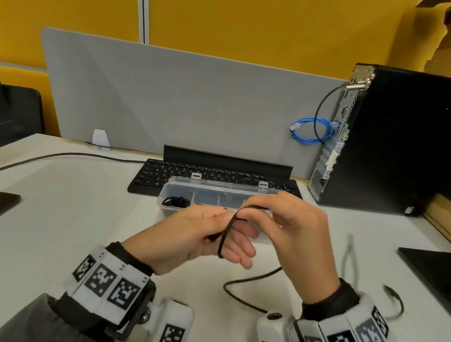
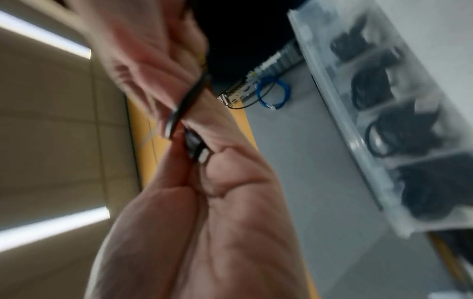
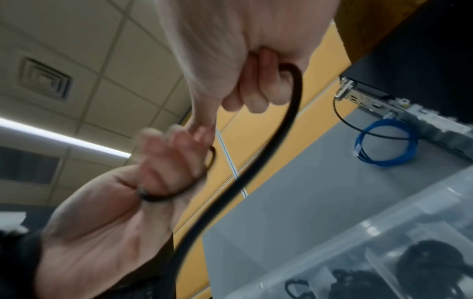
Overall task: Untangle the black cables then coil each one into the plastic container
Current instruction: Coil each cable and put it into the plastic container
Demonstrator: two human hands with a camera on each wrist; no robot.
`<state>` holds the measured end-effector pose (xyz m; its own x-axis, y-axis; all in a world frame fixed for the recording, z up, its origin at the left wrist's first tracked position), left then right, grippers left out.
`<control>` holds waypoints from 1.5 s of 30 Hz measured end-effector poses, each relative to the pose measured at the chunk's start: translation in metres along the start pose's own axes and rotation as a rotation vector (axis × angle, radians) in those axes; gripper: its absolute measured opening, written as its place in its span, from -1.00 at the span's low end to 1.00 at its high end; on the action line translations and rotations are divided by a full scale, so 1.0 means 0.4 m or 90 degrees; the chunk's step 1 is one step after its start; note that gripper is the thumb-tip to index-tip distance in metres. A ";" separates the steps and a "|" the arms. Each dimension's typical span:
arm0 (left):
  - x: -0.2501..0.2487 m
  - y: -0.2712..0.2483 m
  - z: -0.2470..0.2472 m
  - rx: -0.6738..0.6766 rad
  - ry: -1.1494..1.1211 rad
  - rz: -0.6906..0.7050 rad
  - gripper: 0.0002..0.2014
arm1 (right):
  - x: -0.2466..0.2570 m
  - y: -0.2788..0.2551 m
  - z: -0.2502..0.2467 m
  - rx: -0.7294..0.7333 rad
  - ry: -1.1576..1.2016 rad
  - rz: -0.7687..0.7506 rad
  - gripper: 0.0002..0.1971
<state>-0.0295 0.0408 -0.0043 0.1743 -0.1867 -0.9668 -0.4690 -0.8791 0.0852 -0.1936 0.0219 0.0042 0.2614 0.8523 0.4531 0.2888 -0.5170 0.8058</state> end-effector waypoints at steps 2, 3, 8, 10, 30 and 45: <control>-0.013 -0.008 0.006 0.041 -0.093 -0.004 -0.64 | -0.026 0.000 0.003 0.031 0.103 0.094 -0.81; -0.018 -0.010 0.009 0.055 -0.133 0.012 -0.62 | -0.037 -0.001 0.007 0.084 0.146 0.161 -0.82; -0.024 0.006 -0.007 -0.121 -0.339 0.084 -0.59 | -0.031 -0.034 0.023 0.428 0.023 0.305 -0.77; -0.016 0.013 -0.026 -0.235 -0.294 0.125 -0.66 | 0.001 -0.049 0.025 0.512 -0.001 0.303 -0.72; 0.022 0.021 -0.034 -0.318 -0.049 0.058 -0.65 | -0.049 -0.032 -0.202 0.275 -0.246 0.365 -0.21; -0.002 0.006 0.018 -0.078 -0.264 -0.017 -0.59 | -0.012 -0.041 0.033 0.125 -0.002 0.087 -0.64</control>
<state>-0.0368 0.0419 -0.0051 -0.1895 0.0070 -0.9819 -0.3584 -0.9315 0.0625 -0.1873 0.0251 -0.0162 0.3135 0.7728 0.5518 0.4244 -0.6339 0.6466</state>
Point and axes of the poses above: each hand's wrist, its own y-axis towards the middle knuckle, its own z-axis out of the palm, x = y × z, the point moved 1 cm from there along y, towards the middle knuckle, and after that the axes turned 14 degrees about y, right-handed, at the moved point
